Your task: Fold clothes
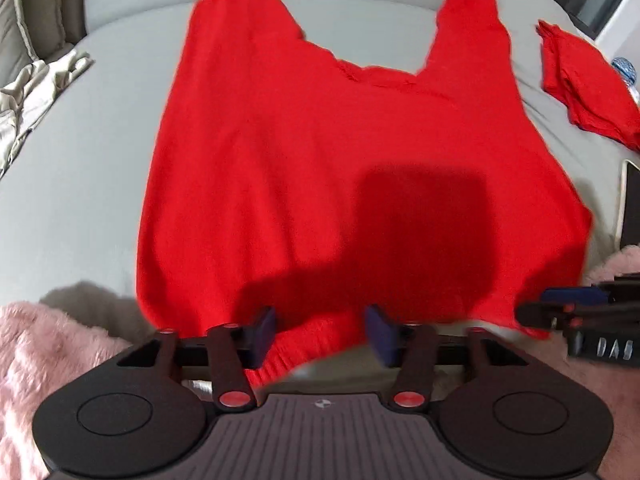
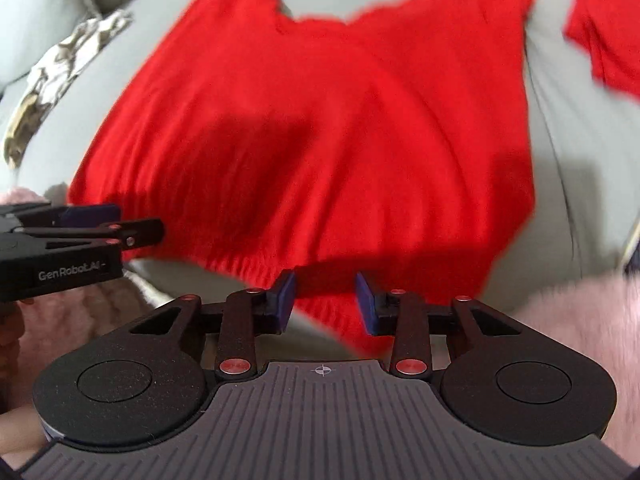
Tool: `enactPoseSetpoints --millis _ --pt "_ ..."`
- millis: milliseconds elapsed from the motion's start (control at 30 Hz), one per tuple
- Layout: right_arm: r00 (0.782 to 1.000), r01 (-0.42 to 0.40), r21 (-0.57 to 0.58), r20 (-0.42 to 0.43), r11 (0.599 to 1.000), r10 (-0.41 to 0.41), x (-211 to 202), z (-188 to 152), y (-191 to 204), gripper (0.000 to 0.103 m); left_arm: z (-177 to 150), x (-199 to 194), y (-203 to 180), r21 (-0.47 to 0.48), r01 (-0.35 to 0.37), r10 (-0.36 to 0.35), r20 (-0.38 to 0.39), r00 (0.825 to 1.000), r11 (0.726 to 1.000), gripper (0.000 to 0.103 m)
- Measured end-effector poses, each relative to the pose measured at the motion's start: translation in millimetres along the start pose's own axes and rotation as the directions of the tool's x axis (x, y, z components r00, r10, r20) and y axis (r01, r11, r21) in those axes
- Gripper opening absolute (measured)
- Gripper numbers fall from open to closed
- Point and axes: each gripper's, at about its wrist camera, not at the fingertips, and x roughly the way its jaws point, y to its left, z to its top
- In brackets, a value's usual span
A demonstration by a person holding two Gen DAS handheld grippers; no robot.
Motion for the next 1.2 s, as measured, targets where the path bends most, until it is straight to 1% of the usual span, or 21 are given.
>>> enactPoseSetpoints --millis 33,100,133,200,233,267,300,467,500,533,633,700,900,967,1033,1133,1200 --pt "0.998 -0.005 0.051 0.068 0.999 0.002 -13 4 -14 0.04 2 -1 -3 0.005 -0.001 0.001 0.024 1.0 1.0 0.042" --pt "0.992 0.012 0.092 0.124 0.996 -0.023 -21 10 -26 0.043 14 0 -18 0.023 0.008 -0.01 0.098 0.995 1.0 0.043" --pt "0.985 0.028 0.118 0.164 0.993 -0.047 -24 14 -36 0.043 19 2 -26 0.033 0.013 -0.017 0.118 0.993 0.999 0.043" --pt "0.967 0.084 0.168 0.222 0.982 -0.121 -24 27 -56 0.045 28 8 -40 0.048 0.025 -0.032 0.151 0.988 0.999 0.048" --pt "0.961 0.095 0.186 0.237 0.978 -0.139 -24 30 -64 0.05 30 11 -46 0.05 0.028 -0.035 0.154 0.987 0.998 0.048" --pt "0.958 0.1 0.204 0.244 0.974 -0.149 -23 33 -69 0.055 32 14 -53 0.054 0.031 -0.039 0.156 0.987 0.998 0.049" --pt "0.957 0.102 0.219 0.246 0.971 -0.156 -22 35 -73 0.056 36 21 -63 0.062 0.038 -0.047 0.153 0.987 0.997 0.049" --pt "0.954 0.084 0.356 0.24 0.931 -0.178 -6 41 -113 0.056 41 36 -79 0.084 0.022 -0.034 0.143 0.989 0.996 0.049" --pt "0.955 0.08 0.362 0.24 0.929 -0.175 -5 40 -116 0.056 42 39 -81 0.089 0.017 -0.029 0.141 0.99 0.996 0.049" --pt "0.96 0.056 0.388 0.234 0.92 -0.157 1 40 -124 0.056 42 39 -80 0.089 0.012 -0.025 0.14 0.99 0.996 0.049" --pt "0.964 0.038 0.4 0.227 0.916 -0.139 12 40 -129 0.056 45 42 -78 0.081 -0.001 -0.01 0.132 0.991 0.997 0.049" --pt "0.964 0.039 0.398 0.225 0.916 -0.139 20 38 -130 0.058 47 44 -75 0.071 -0.008 -0.001 0.124 0.992 0.997 0.049" --pt "0.964 0.075 0.372 0.21 0.925 -0.163 26 39 -127 0.049 48 52 -73 0.068 -0.022 0.016 0.09 0.996 0.997 0.049" --pt "0.956 0.104 0.342 0.223 0.934 -0.189 24 38 -120 0.043 46 52 -72 0.077 -0.025 0.018 0.087 0.996 0.997 0.05" --pt "0.948 0.121 0.323 0.244 0.939 -0.206 23 40 -116 0.041 46 52 -71 0.082 -0.025 0.018 0.087 0.996 0.996 0.05" --pt "0.939 0.124 0.313 0.269 0.942 -0.213 26 46 -114 0.044 46 52 -69 0.077 -0.027 0.021 0.086 0.996 0.997 0.051" --pt "0.937 0.131 0.299 0.273 0.945 -0.217 30 48 -113 0.044 46 52 -69 0.077 -0.035 0.028 0.085 0.996 0.996 0.054"
